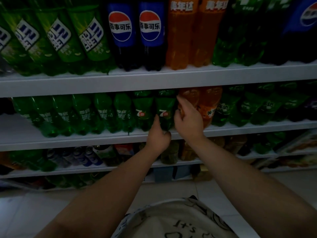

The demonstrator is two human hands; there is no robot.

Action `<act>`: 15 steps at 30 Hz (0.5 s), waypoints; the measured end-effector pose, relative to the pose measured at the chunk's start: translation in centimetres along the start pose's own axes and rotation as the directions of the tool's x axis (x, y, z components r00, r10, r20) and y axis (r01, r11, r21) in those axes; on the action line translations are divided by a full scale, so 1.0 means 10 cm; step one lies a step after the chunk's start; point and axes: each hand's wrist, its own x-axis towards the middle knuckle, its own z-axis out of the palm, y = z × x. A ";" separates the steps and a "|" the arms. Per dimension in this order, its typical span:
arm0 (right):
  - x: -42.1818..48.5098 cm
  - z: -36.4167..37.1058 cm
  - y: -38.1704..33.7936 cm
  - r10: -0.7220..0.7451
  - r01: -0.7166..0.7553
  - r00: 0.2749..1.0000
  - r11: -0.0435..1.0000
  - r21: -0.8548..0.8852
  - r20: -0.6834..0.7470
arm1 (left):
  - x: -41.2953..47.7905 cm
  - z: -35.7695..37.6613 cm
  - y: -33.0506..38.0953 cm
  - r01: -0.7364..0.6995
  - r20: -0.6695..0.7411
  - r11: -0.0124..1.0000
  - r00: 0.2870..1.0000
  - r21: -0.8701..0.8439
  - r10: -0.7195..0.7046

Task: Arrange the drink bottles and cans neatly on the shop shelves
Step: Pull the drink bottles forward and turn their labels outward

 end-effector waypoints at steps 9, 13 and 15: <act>-0.29 -0.12 0.49 0.421 -0.421 0.907 0.902 -0.097 -0.020 | -0.11 0.18 -0.01 0.102 -0.010 0.995 0.995 -0.019 -0.102; -0.35 -0.03 0.55 0.484 -0.483 0.875 0.870 -0.102 -0.009 | -0.15 0.22 0.04 0.130 0.009 0.992 0.992 0.004 -0.130; -0.36 -0.01 0.58 0.489 -0.485 0.872 0.868 -0.105 0.015 | -0.17 0.23 0.06 0.138 0.025 0.990 0.990 0.009 -0.138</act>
